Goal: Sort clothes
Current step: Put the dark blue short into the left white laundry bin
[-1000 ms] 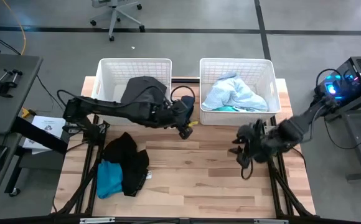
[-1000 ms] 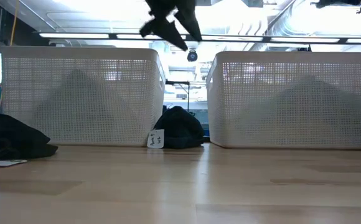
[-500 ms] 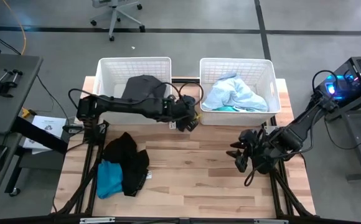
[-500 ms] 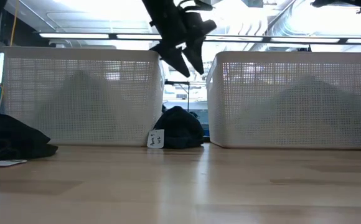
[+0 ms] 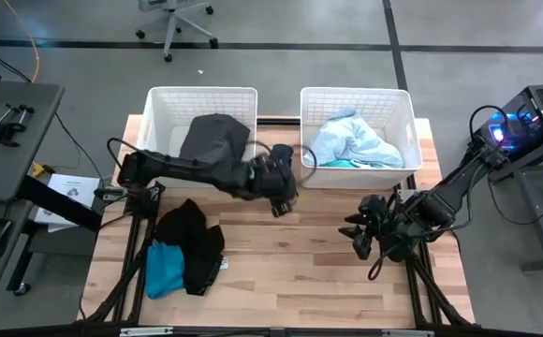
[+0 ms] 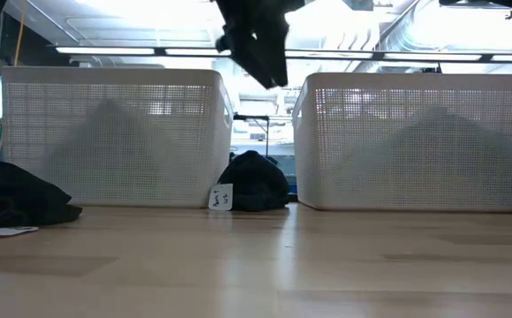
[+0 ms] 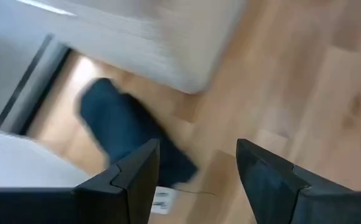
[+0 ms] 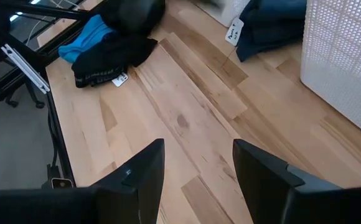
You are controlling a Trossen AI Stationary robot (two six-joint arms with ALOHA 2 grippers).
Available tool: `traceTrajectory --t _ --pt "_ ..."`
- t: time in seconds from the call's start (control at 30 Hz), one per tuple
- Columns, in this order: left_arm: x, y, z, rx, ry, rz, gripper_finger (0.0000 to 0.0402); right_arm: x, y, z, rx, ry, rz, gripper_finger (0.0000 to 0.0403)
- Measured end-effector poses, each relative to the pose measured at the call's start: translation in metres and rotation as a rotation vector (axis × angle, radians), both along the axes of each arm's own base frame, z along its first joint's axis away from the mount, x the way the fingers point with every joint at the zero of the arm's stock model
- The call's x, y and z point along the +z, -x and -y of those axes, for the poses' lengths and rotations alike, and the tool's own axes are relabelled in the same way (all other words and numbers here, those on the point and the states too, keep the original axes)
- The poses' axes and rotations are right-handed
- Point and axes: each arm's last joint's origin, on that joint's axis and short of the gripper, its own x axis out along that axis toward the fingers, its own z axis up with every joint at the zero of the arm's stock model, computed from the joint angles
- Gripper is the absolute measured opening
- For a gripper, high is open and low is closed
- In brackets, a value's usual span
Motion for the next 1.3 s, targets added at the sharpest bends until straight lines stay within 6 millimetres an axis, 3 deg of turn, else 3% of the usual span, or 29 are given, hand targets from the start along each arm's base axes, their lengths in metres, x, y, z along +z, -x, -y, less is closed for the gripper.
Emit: traceTrajectory --t 0.17,0.33,0.5,0.8,0.93,1.07,1.17,1.3 --pt "-0.032 -0.003 0.031 0.074 -0.099 0.030 0.0202 0.000 0.000 0.001 -0.015 0.014 0.013 0.0176" --pt "-0.077 -0.007 0.041 0.287 -0.143 0.148 0.0202 0.000 0.000 0.001 -0.012 0.023 0.014 0.0176" --pt "-0.108 -0.016 0.017 0.486 0.040 0.198 0.0202 0.000 0.000 0.001 0.011 0.041 0.005 0.0176" --pt "-0.158 -0.022 -0.034 0.634 0.181 0.026 0.0200 -0.001 0.001 0.000 0.044 0.028 -0.026 0.0176" --pt "-0.164 -0.023 -0.041 0.580 0.228 -0.038 0.0171 -0.001 0.001 0.000 0.043 0.028 -0.025 0.0176" --pt "-0.167 -0.024 -0.037 0.500 0.240 -0.088 0.0094 -0.001 0.001 0.000 0.035 0.037 -0.018 0.0176" --pt "-0.167 -0.023 -0.026 0.417 0.266 -0.132 0.0021 0.000 0.000 0.001 0.023 0.049 -0.007 0.0176" --pt "-0.154 -0.017 0.001 0.267 0.354 -0.202 0.0015 0.000 0.000 0.001 0.009 0.065 0.006 0.0176"
